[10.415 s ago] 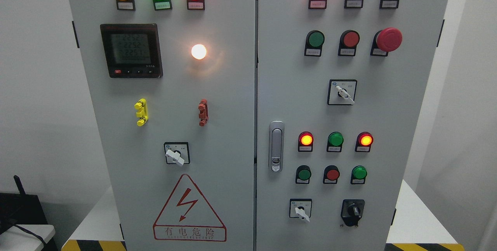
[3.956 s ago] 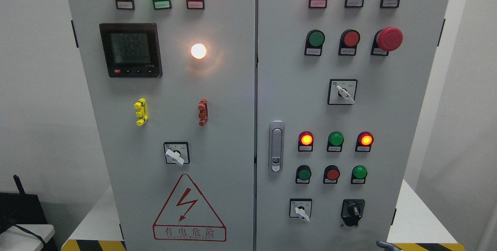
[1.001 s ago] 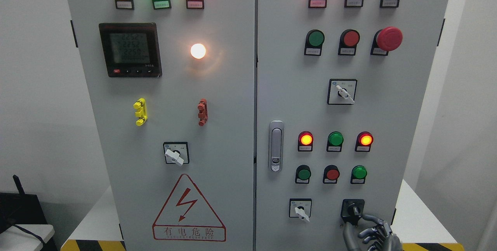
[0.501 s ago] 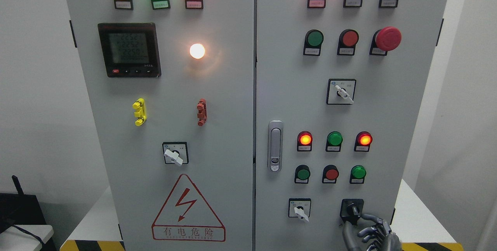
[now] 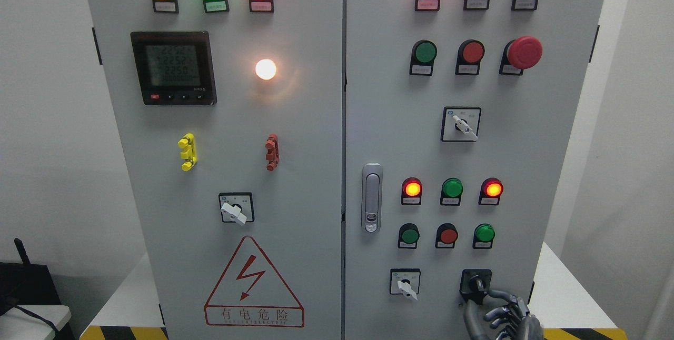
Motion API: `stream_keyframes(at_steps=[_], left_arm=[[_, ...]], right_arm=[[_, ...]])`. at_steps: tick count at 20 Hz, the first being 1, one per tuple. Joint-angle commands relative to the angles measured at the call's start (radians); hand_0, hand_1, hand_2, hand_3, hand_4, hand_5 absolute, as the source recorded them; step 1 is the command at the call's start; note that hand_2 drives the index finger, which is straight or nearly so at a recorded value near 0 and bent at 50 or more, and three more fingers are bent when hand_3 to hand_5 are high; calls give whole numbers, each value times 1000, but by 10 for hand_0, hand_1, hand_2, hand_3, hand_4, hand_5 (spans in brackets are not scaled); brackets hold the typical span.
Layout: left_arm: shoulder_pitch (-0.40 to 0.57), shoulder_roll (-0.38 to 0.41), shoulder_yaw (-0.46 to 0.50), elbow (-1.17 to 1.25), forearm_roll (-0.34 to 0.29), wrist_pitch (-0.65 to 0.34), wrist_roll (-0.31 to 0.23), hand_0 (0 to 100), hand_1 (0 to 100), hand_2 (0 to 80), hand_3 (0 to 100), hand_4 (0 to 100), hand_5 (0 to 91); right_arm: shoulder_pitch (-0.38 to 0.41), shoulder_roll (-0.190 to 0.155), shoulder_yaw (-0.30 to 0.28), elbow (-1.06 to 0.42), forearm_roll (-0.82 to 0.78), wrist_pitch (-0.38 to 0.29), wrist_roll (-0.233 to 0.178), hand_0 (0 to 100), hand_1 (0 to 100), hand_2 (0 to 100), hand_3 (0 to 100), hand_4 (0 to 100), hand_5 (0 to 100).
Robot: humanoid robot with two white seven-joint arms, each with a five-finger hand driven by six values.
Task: Trip black knob to open circuit
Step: 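Place the right hand fingers around the black knob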
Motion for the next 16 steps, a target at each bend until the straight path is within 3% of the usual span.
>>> stream_keyframes(at_steps=[1,16], left_arm=[[-8,0,0,0,-32,0,1,120,389,0,0,0,0],[-8,0,0,0,-34,0,1,120,389,0,0,0,0]], right_arm=[[-6,0,3,3,1,1,0,271,820,443,789,848,899],[-11,0,5,2,1,18,-15,275,828,467,793,852,901]])
